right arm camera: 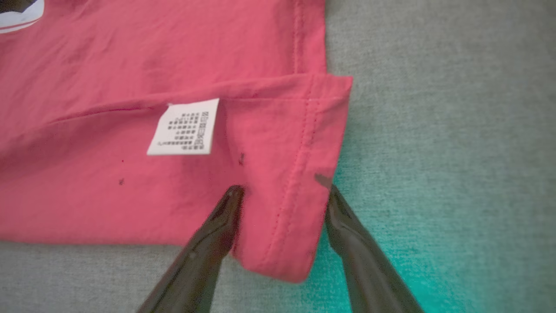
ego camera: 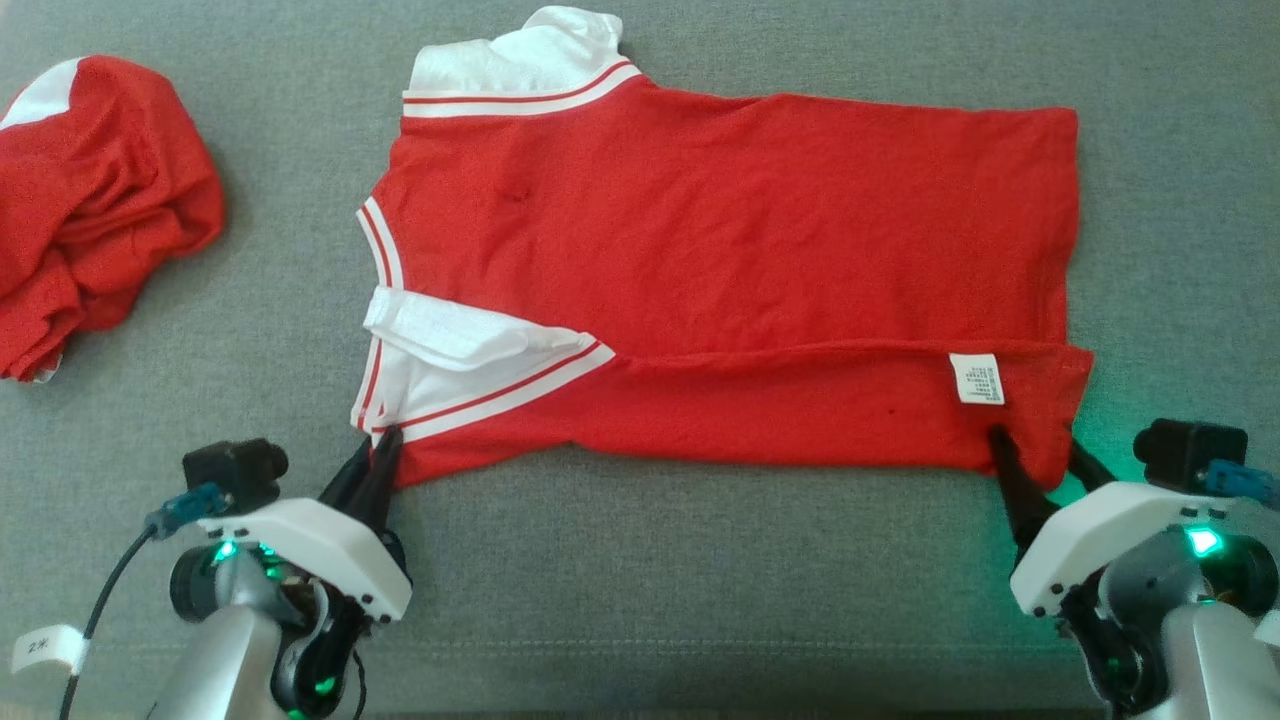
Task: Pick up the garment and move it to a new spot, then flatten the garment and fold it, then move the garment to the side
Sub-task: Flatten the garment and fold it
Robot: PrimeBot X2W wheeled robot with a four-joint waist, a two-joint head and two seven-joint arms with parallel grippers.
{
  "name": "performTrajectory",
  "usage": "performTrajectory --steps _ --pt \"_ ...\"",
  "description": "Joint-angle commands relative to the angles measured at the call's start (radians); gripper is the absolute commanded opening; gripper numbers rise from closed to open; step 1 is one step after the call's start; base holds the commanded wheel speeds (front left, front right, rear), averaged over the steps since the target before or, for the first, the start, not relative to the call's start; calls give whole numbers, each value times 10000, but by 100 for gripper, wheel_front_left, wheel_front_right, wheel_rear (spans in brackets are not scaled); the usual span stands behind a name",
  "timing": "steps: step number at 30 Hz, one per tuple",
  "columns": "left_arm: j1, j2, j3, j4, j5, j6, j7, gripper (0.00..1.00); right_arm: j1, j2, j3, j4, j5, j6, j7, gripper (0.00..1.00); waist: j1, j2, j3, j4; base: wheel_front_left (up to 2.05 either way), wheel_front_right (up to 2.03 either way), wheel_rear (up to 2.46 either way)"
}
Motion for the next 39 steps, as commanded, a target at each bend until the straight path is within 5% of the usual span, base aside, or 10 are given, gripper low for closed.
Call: performTrajectory --steps 1,15,27,28,29,30,31,32,39 --pt "-78 87 92 225 -56 -66 283 0 -44 -22 377 -100 154 -7 312 0 0 0 -22 -8 0 0 0" --pt "678 338 82 -970 157 166 -384 0 193 -56 26 -504 345 -7 403 0 0 0 -628 6 0 0 0" --pt "2412 634 27 -3317 78 868 419 0 1385 -151 -668 -1108 585 -7 963 0 0 0 -1348 118 0 0 0" --pt "2492 655 -22 -3372 59 873 535 0 1406 -146 -679 -1115 588 -7 972 24 0 0 -1366 97 0 0 0" --pt "2550 676 -83 -3410 64 884 653 0 1414 -140 -693 -1121 591 -7 950 81 0 0 -1382 86 0 0 0" --pt "2596 688 -149 -3438 87 923 779 0 1422 -135 -690 -1129 580 -7 906 100 0 0 -1419 82 0 0 0" --pt "2633 701 -200 -3463 112 959 874 31 1420 -131 -667 -1175 573 -7 806 100 0 0 -1449 76 0 0 0" --pt "2635 726 -193 -3466 134 985 874 100 1409 -128 -659 -1226 566 -7 704 100 0 0 -1472 67 0 0 0" --pt "2381 757 131 -3643 648 1461 -70 100 1257 -120 -457 -2190 194 -7 -598 100 0 0 -1892 55 0 0 0"
